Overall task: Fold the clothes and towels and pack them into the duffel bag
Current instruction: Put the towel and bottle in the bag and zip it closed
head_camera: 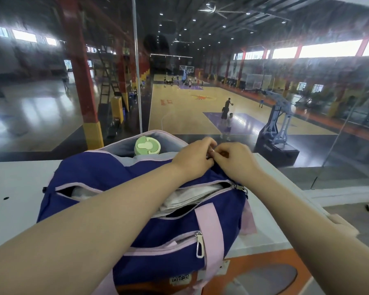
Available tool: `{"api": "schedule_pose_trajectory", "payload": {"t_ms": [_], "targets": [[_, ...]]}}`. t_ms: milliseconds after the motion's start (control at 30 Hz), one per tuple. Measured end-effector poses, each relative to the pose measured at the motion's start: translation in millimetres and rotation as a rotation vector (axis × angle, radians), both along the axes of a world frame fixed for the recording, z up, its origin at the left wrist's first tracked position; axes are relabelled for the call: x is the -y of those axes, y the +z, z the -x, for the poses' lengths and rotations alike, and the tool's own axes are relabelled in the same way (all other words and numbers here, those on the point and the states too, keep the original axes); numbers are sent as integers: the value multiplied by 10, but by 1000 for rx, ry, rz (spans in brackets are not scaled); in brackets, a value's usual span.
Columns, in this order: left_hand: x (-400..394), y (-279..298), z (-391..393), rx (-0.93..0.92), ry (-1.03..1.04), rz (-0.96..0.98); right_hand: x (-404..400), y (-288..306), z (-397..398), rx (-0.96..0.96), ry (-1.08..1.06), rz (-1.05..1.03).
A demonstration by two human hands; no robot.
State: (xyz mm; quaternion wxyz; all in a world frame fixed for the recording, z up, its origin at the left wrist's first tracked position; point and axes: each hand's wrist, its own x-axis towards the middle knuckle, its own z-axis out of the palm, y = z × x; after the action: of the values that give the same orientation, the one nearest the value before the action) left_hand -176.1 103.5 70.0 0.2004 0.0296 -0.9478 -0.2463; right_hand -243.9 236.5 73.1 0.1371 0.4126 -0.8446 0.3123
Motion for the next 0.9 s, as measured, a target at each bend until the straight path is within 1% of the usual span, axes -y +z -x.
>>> {"api": "schedule_pose_trajectory", "payload": {"t_ms": [33,100,167,233,267,400,533,700,767,900], "targets": [[-12,-40,16,-30,15,-3,-40,-54,-1,66,34,32],[-24,-146,34,-97,60,-84,-107,-168,-14,225,92,109],[-15,-226,47,-150,95,-170,-113,-257,-13,260,86,164],[5,-253,58,-178,109,-239,-80,-295,24,248,46,217],[11,-249,58,-186,112,-269,-61,-295,44,237,30,209],[4,-243,54,-215,112,-375,16,-314,102,82,15,-2],[61,-165,38,-179,146,-512,32,-294,120,5,-22,-57],[212,-34,-91,-159,160,-499,67,-244,79,-48,-11,-97],[230,-19,-116,-164,199,-483,102,-227,55,-73,-4,-111],[259,-38,-120,-176,277,-481,106,-186,47,-60,-11,-135]]}}
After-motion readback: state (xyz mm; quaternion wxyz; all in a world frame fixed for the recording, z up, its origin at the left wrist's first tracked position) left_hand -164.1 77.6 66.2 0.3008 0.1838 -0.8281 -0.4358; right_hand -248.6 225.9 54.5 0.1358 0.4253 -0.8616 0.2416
